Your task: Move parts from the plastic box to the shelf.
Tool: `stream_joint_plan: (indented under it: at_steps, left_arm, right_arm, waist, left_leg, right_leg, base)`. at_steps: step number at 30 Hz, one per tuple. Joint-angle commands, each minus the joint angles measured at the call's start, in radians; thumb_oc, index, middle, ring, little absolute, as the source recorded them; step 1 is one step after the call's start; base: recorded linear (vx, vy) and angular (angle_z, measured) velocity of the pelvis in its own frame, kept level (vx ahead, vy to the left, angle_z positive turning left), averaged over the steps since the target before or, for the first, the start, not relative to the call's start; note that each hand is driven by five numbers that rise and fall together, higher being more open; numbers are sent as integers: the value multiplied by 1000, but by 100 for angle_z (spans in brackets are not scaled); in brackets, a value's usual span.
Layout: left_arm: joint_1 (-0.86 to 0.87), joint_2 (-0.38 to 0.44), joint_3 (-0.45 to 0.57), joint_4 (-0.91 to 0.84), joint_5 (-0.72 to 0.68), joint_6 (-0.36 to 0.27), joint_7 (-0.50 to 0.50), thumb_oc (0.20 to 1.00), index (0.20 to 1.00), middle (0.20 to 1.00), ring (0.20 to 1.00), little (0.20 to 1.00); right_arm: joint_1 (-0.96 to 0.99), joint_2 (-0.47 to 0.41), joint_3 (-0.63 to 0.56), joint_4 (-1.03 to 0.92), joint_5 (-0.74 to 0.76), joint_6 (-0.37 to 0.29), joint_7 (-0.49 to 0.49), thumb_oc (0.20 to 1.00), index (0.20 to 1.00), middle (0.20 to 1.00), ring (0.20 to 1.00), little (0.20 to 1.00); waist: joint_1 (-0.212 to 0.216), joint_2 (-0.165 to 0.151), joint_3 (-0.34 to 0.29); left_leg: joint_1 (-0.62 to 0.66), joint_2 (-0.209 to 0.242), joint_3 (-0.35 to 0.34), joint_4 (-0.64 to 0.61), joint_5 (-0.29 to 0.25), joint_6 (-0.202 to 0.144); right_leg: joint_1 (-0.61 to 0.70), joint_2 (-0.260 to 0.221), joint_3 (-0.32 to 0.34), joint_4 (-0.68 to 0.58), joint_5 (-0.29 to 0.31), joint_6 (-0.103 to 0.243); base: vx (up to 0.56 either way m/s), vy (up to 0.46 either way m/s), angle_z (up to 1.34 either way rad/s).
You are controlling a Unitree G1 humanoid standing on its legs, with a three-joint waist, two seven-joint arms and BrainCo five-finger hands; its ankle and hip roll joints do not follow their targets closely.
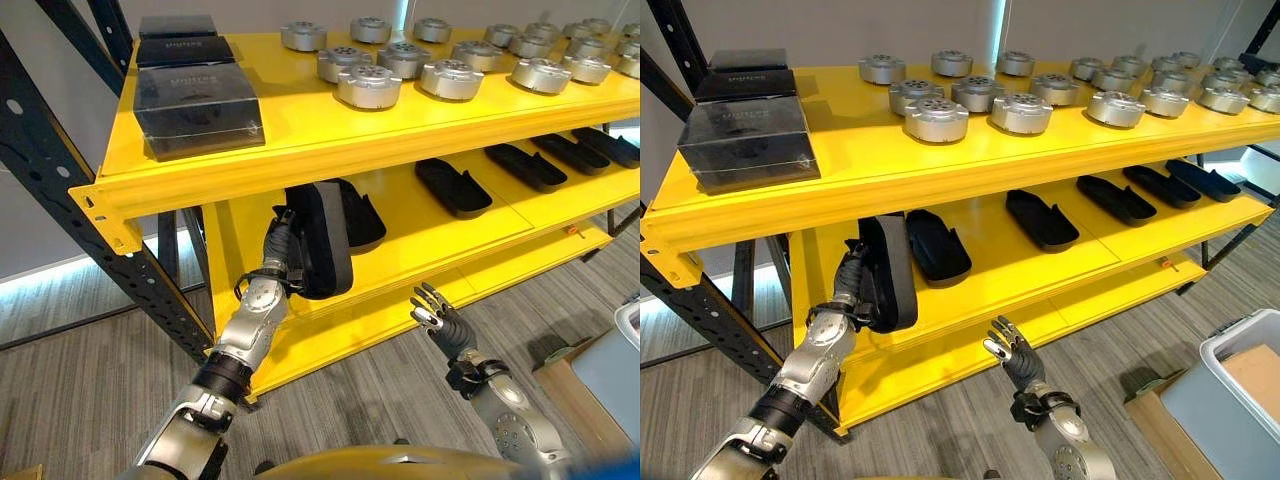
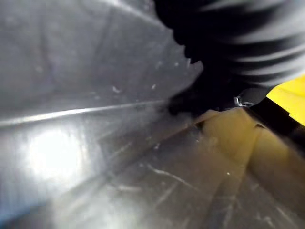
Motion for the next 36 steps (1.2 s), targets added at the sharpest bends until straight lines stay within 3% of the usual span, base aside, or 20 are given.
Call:
stream_joint_plan:
  at_steps: [1,9,18,26,28,30,36]
  left_arm:
    - [-225,45,89,57,33,-82,50,200,200,200,200,200]
    - [-370,160,170,334,-6,-65,92,200,200,200,200,200]
    - [-465,261,222,495,-31,-44,116,200,200,200,200,200]
    - [-508,273,255,575,-76,-51,127,200,200,200,200,200]
    - [-526,268,250,593,-86,-47,127,200,200,200,200,200]
    - [-589,278,220,609,-71,-50,146,200,200,200,200,200]
    - [-648,286,189,656,-56,-42,150,200,200,200,200,200]
  right_arm:
    - [-30,-26,2,-52,6,-31,15,1000,1000,1000,1000,1000]
    - [-12,-43,17,-45,-10,-30,42,1000,1000,1000,1000,1000]
    - [20,-63,1,-59,3,-35,55,1000,1000,1000,1000,1000]
    - [12,-87,9,-61,16,-42,65,1000,1000,1000,1000,1000]
    - [3,-98,17,-64,23,-46,65,1000,1000,1000,1000,1000]
    - [-47,-126,33,-64,31,-61,62,1000,1000,1000,1000,1000]
    - [-86,-152,39,-63,42,-74,56,1000,1000,1000,1000,1000]
  waist:
    - [7,6,10]
    - [-11,20,23]
    - [-14,21,62]
    - [-11,14,129]
    - [-11,9,156]
    - [-10,-1,238]
    - [-10,2,281]
  left_leg:
    - [35,55,-14,63,-99,-8]
    - [39,62,6,44,-85,-19]
    - [19,68,9,45,-77,-26]
    - [-37,81,-2,90,-75,-30]
    - [-63,89,-5,121,-78,-30]
    - [-164,104,-40,216,-88,-31]
    - [-326,93,-94,351,-107,-39]
  right_leg:
    - [-16,-43,1,68,-23,36]
    - [-23,-38,6,56,-21,39]
    - [-36,-34,3,54,-26,38]
    - [-87,-32,11,86,-33,30]
    - [-113,-30,14,116,-41,24]
    - [-221,-24,26,233,-68,18]
    - [-343,-39,17,370,-105,17]
  base:
    - [0,0,0]
    - [1,-7,-5]
    - [-2,-2,-1]
    - [-63,-10,0]
    - [-161,-25,-1]
    - [-325,-23,-3]
    - [-144,-7,13]
